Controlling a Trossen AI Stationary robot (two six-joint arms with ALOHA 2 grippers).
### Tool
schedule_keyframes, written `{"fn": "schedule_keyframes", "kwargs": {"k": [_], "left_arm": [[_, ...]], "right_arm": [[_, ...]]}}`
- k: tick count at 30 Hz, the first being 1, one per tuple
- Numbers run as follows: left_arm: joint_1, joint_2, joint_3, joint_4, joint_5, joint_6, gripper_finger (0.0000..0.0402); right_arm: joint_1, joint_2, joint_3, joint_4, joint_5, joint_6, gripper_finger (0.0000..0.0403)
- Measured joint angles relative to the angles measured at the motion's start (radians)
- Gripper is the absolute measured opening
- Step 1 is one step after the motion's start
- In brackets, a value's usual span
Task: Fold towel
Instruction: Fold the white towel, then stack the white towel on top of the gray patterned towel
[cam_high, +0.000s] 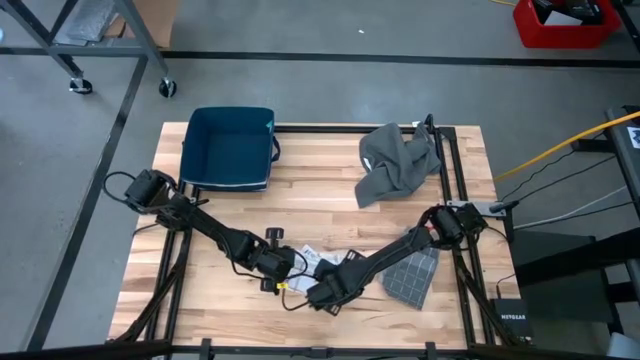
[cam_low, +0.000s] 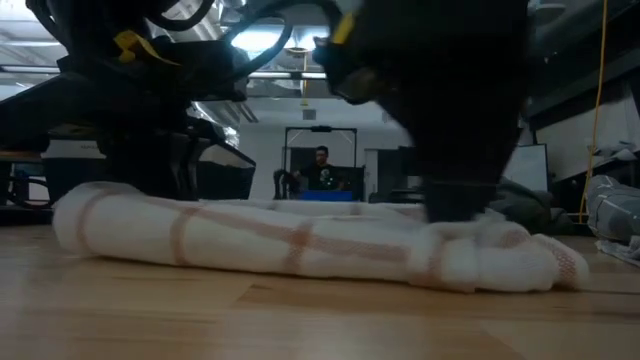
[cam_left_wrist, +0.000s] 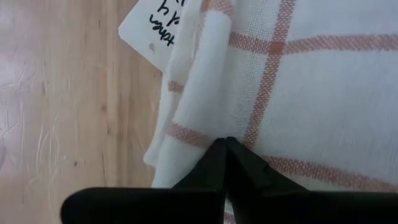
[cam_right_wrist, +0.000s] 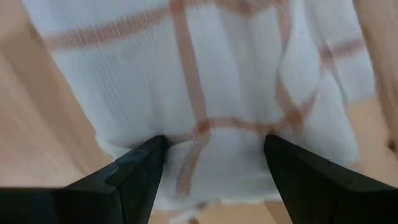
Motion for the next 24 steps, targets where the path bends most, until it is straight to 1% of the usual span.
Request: {"fn": "schedule_keyframes", "kwargs": {"k": [5,10,13,15,19,22,24], "left_arm": [[0.001,0.001,0.000,-0.015,0.003,-0.010,0.0001],[0.000,0.002,0.006,-0.025,0.004,-0.013,0.0001],[0.000,-0.024,0.015,-0.047,0.007,-0.015,0.0002],[0.000,-0.057,0.016,-0.060,0.009,-0.016,0.0002],[0.000,-0.172,0.027,-0.057,0.003,-0.022,0.0003],[0.000,-0.250,0.027,-0.105,0.002,-0.055,0.0003],[0.000,-0.303,0.027,-0.144,0.011,-0.094,0.0003]], "right_arm": [[0.033,0.000,0.001,-0.081,0.022,0.046,0.0282],[0.055,0.001,0.036,-0.092,0.082,0.081,0.0282],[0.060,0.001,0.064,-0.101,0.099,0.093,0.0282],[0.065,0.001,0.090,-0.125,0.100,0.093,0.0282],[0.066,0.001,0.163,-0.197,0.141,0.091,0.0282],[0.065,0.001,0.229,-0.270,0.184,0.080,0.0282],[0.064,0.001,0.265,-0.301,0.205,0.040,0.0282]]}}
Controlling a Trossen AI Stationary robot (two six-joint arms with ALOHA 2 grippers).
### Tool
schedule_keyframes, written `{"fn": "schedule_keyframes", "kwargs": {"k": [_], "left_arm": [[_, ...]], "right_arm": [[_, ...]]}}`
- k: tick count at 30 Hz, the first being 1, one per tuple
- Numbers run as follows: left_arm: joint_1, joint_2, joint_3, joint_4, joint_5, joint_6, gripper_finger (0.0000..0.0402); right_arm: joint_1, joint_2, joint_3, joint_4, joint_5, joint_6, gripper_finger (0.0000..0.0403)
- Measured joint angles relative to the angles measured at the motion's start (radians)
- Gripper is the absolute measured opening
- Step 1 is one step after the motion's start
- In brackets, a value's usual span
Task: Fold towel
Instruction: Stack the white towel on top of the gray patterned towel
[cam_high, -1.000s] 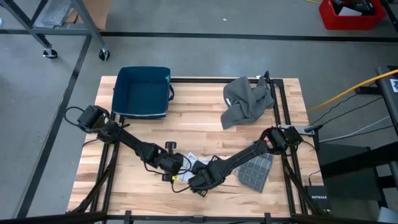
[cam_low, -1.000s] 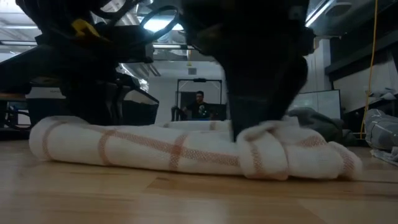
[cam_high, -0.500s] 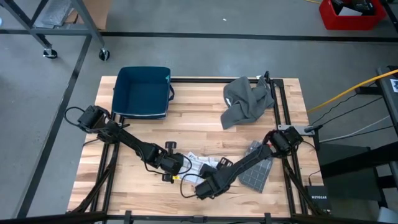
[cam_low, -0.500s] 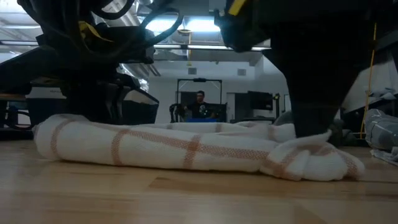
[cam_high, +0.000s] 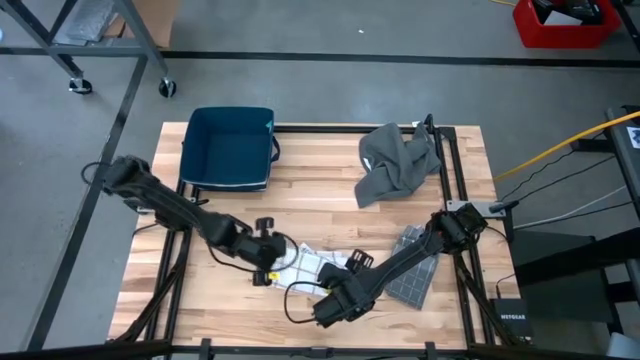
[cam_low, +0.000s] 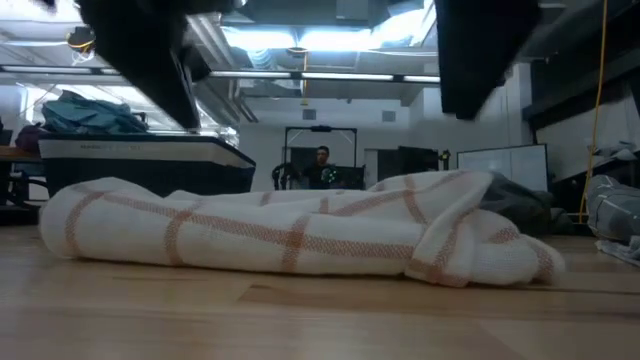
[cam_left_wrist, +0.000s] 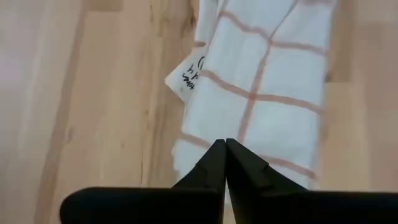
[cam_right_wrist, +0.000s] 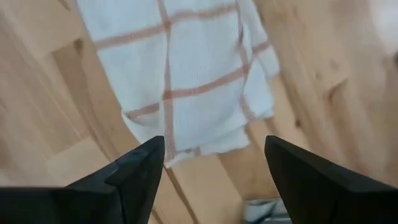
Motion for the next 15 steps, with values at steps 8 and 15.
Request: {"fn": "schedule_keyframes", "kwargs": {"k": [8,15], "left_arm": [[-0.004,-0.132,0.002,-0.158,0.025,-0.147,0.0003],[-0.016,-0.120,0.002,-0.140,0.049,-0.042,0.0004]], "right_arm": [[0.000,0.000,0.053,0.077,0.004,-0.175,0.0282],[-0.009,0.000,0.048,0.102,0.012,-0.147,0.0282]]}}
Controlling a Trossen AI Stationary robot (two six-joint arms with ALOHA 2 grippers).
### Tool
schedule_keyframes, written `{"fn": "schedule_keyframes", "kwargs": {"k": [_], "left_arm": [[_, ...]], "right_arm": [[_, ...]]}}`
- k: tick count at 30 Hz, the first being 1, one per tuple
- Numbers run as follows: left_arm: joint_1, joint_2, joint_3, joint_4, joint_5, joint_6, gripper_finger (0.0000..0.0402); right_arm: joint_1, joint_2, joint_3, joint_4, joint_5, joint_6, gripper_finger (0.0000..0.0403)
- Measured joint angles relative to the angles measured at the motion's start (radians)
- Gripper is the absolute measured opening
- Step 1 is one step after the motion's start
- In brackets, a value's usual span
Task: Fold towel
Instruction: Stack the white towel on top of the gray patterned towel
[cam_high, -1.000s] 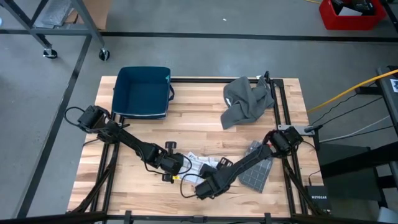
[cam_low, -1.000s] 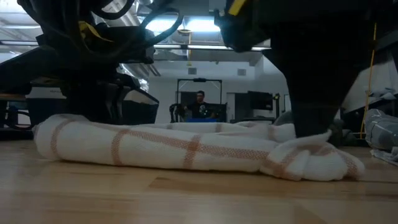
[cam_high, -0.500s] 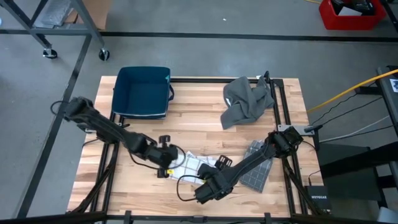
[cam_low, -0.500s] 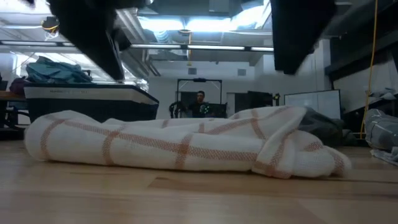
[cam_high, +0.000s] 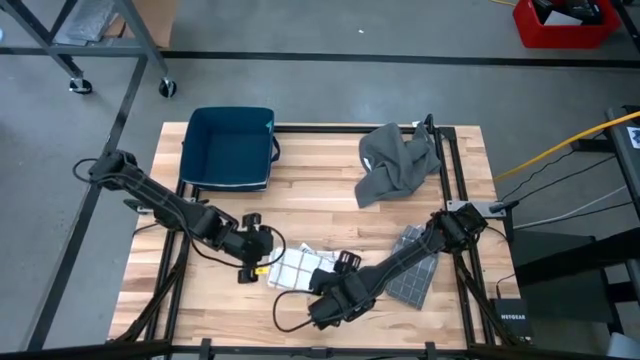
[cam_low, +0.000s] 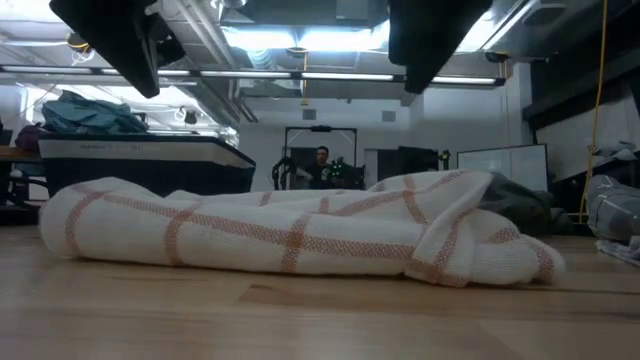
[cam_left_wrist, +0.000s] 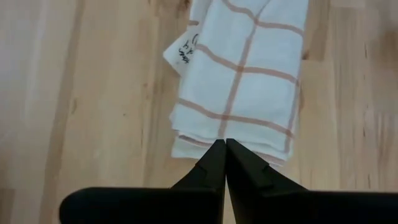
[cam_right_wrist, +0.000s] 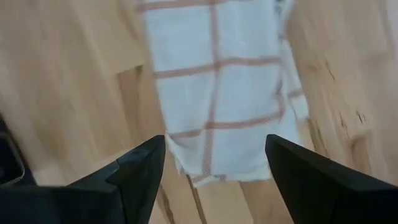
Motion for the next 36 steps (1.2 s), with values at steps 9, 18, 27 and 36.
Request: {"fn": "schedule_keyframes", "kwargs": {"k": [9,18,27,36], "left_arm": [[0.003,0.009,0.000,-0.001,-0.003,0.006,0.0004],[0.005,0.013,0.000,-0.005,0.003,0.039,0.0004],[0.017,0.015,0.000,-0.004,0.001,0.098,0.0004],[0.105,0.015,0.000,-0.009,0.000,0.105,0.0081]], "right_arm": [[0.012,0.000,0.003,-0.229,-0.008,0.277,0.0268],[0.007,0.000,0.005,-0.130,-0.068,0.128,0.0228],[-0.033,0.000,0.005,-0.131,-0.045,0.014,0.0221],[-0.044,0.000,0.005,-0.154,-0.041,-0.042,0.0221]]}}
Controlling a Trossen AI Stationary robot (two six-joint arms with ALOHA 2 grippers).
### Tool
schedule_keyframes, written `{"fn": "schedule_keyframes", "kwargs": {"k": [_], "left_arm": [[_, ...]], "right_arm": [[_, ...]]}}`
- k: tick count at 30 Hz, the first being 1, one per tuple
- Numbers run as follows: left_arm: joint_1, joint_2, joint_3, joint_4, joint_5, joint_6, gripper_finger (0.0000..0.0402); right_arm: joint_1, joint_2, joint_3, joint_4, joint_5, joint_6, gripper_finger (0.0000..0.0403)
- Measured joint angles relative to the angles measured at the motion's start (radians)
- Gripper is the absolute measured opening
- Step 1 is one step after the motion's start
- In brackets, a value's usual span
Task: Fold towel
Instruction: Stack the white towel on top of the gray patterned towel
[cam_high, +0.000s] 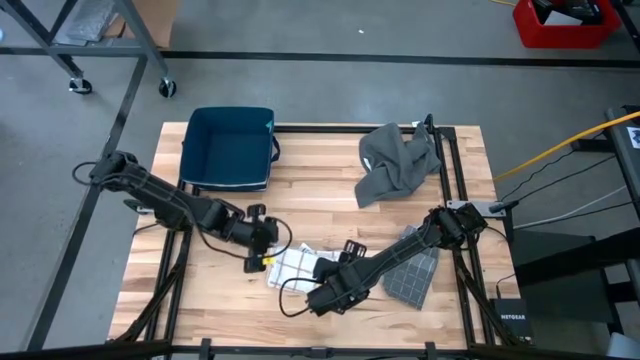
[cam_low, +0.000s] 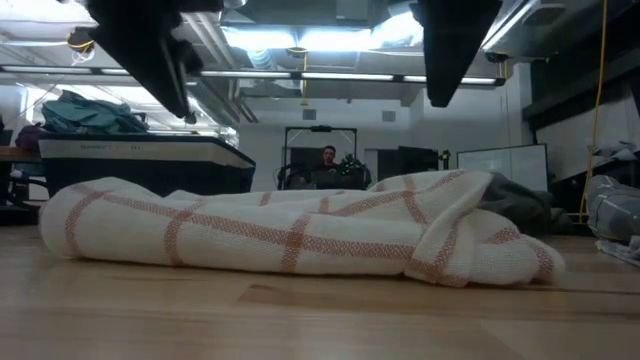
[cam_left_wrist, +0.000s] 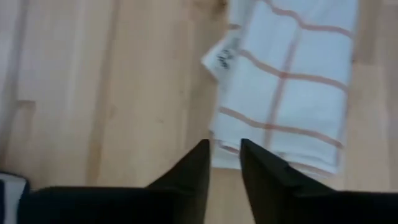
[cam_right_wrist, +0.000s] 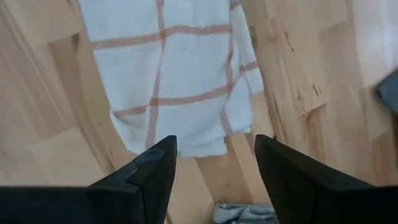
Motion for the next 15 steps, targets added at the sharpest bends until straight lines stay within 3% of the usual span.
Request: {"fn": "schedule_keyframes", "kwargs": {"k": [4,7,10,15], "left_arm": [[0.055,0.000,0.000,-0.014,0.030,-0.078,0.0135],[0.081,0.000,0.000,-0.077,0.168,-0.328,0.0159],[0.082,0.000,-0.004,-0.134,0.301,-0.546,0.0167],[0.007,0.006,-0.081,-0.066,0.320,-0.759,0.0169]], "right_arm": [[0.000,0.000,0.000,-0.036,0.016,0.000,0.0221],[0.000,0.000,0.000,-0.057,0.012,-0.031,0.0221],[-0.014,0.000,0.000,-0.048,-0.034,-0.137,0.0221],[-0.068,-0.001,-0.029,-0.011,-0.094,-0.287,0.0220]]}}
